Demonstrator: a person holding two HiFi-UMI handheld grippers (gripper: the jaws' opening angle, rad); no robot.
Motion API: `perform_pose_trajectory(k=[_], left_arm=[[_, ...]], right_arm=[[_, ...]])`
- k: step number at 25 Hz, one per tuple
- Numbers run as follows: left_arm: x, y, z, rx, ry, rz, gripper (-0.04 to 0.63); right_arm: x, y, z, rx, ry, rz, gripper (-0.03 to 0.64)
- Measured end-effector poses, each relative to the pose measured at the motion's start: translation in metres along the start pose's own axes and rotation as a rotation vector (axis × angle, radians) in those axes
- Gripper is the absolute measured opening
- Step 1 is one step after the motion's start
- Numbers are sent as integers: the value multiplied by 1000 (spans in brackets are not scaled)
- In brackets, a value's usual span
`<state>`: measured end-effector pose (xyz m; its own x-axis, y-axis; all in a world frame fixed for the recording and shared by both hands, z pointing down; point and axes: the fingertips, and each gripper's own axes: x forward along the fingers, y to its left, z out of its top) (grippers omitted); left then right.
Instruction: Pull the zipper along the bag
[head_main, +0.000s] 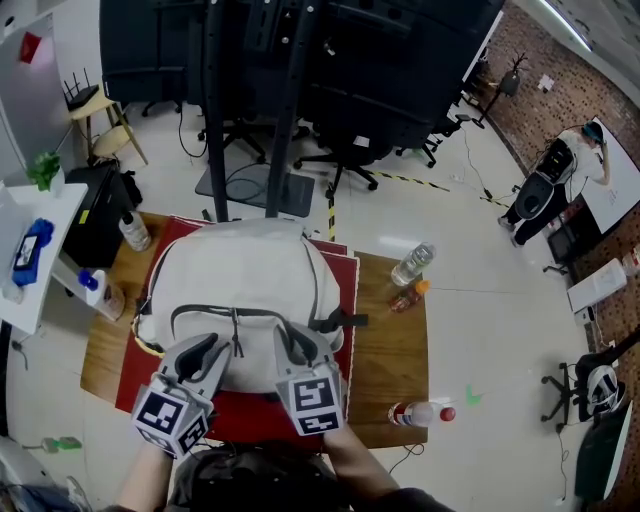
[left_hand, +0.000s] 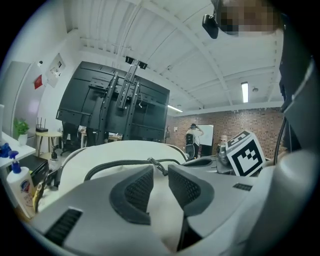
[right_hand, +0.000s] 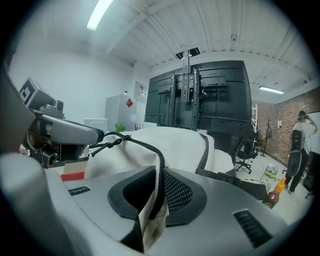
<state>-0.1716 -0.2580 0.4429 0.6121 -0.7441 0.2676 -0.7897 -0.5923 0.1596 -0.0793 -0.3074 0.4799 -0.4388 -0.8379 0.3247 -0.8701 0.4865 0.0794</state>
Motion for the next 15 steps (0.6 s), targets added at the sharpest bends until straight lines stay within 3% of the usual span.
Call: perform_pose_trajectory(k=[6,15], left_arm=[[5,-13,-5,-17,20,-74,272],[29,-16,-7,-54,35,-61,282]], right_arm=[[-2,1,1,-3,1,-9,61],[-3,2,0,-2,-1,-19,61]])
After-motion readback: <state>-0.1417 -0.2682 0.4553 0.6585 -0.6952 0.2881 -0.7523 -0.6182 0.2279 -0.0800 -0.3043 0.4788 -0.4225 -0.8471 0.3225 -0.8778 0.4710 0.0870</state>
